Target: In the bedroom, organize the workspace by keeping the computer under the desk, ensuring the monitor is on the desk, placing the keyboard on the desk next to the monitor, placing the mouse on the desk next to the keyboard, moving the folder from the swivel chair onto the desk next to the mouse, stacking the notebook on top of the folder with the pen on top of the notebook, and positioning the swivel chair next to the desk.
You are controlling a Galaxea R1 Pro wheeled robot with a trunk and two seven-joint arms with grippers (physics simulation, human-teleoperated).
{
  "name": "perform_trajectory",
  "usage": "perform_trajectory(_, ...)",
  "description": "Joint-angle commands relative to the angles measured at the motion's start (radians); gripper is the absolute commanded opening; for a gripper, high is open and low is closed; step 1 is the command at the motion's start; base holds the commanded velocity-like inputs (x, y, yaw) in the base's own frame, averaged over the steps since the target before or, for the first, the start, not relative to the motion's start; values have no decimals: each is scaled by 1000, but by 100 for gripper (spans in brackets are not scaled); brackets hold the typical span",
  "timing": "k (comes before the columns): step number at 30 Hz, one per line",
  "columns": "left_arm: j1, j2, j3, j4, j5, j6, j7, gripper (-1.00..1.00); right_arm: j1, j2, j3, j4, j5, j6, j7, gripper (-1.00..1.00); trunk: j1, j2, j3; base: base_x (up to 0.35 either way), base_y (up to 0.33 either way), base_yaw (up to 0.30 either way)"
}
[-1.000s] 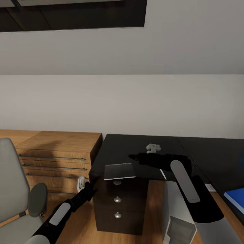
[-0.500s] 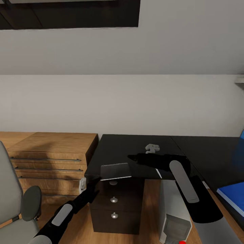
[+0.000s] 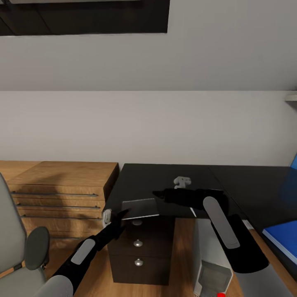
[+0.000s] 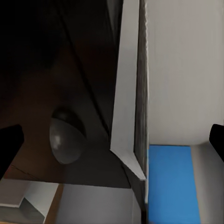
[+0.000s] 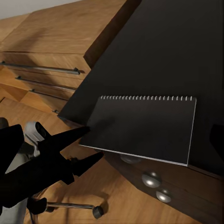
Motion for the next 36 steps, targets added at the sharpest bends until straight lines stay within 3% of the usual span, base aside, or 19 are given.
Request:
perform_trajectory(1,-2,0,-1,0,9,5,1,100,-1,-1,4,-1,-10,2,-11,100,0,-1,-1,0,0,-183)
perform_trajectory(21,-4,5,1,-1,15,4,-6,100,-1,-2,9,-1,-10,2,-10,100,0,-1,-1,0,0,-42)
perform_trajectory(22,-4,6,0,-1,14,5,-7,-100,-1,-2,9,-1,-10,2,-10,100,0,-1,-1,0,0,0)
perform_trajectory(30,-4,3,-5,-12,11,5,-21,-100,-1,-3,9,-1,-10,2,-10,100,0,-1,-1,0,0,0)
perform_trajectory(36,-1,3,-12,-17,8,6,-100,-100,-1,-4,9,-1,-10,2,-10,100,0,-1,-1,0,0,0)
